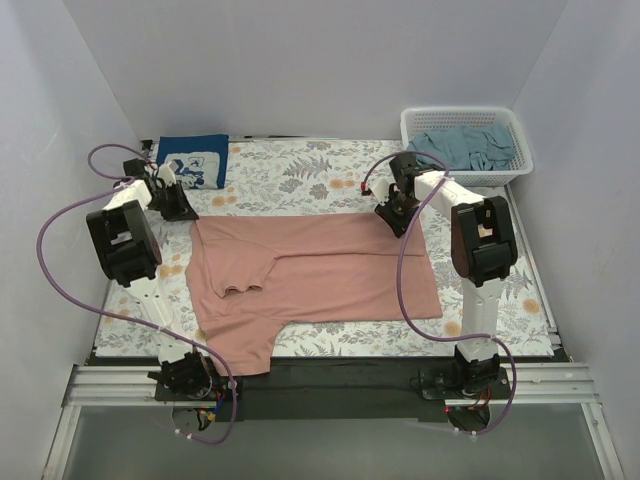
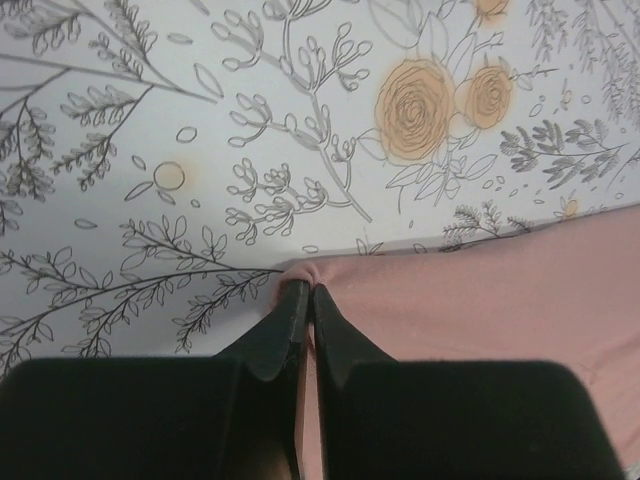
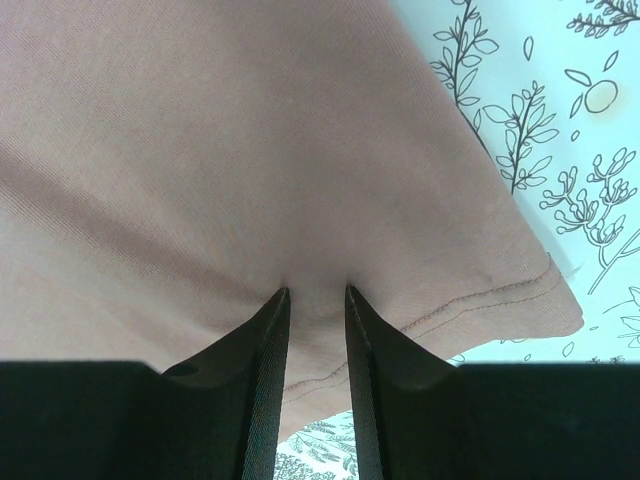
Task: Fold and stack the t-shirts
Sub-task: Fold the tshirt
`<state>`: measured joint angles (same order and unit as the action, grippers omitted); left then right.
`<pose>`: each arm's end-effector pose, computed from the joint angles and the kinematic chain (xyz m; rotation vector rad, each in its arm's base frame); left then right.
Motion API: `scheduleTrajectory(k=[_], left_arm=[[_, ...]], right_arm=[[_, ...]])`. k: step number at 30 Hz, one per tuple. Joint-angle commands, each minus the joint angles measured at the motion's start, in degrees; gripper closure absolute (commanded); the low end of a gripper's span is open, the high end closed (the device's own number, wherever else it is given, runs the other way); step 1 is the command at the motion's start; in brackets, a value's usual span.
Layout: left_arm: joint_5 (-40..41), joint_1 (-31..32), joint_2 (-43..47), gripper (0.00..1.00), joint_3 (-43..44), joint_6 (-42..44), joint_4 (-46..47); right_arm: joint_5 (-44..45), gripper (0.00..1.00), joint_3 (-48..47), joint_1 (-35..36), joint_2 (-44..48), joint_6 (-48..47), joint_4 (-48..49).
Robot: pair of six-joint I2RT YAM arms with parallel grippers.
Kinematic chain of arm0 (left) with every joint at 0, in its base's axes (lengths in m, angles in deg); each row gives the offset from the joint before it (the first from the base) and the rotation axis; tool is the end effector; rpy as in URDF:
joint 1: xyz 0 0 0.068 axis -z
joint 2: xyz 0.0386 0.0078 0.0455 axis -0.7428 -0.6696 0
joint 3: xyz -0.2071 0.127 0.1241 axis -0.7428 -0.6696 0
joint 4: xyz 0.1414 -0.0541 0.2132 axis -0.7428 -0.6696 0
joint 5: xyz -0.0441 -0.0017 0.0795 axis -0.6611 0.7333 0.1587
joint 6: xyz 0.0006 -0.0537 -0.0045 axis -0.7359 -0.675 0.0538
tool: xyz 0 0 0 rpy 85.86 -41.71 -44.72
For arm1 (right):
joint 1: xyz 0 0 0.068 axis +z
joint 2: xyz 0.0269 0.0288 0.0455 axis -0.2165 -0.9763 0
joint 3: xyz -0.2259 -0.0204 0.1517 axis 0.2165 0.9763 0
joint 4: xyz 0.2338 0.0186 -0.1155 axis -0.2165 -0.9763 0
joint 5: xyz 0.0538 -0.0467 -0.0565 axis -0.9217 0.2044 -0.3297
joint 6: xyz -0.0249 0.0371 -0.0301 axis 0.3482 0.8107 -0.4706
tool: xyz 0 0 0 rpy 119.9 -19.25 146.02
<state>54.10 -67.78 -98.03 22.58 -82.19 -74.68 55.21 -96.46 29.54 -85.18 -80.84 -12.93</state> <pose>0.4323 0.1353 0.1527 -1.0406 2.5176 -0.8455 0.4090 0.1284 0.1679 -1.2985 2.5079 0.0431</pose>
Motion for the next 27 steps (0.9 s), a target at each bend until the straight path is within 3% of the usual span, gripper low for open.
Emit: scheduleTrajectory(k=[1,11,20,27], left_arm=[[3.42,-1.28,5.99,1.0,-3.39,-1.34,5.74],[8.34,-1.2,6.62,1.0,-8.85,-2.04,10.31],[12.47,-0.05,-3.13,1.0,2.74,-3.8,9.44],[10.55,0.3,-9.64,1.0,13.46,-6.09,8.47]], right_arm=[[3.56,0.65,2.19,0.1,-0.87,-1.99,1.63],[3.57,0.65,4.13,0.01,-0.43,-3.04,1.72],[4.62,0.63,0.43,0.01,-3.41,-1.11,6.02],[10.07,0.6,-4.31,0.01,-6.58,-1.11,10.33]])
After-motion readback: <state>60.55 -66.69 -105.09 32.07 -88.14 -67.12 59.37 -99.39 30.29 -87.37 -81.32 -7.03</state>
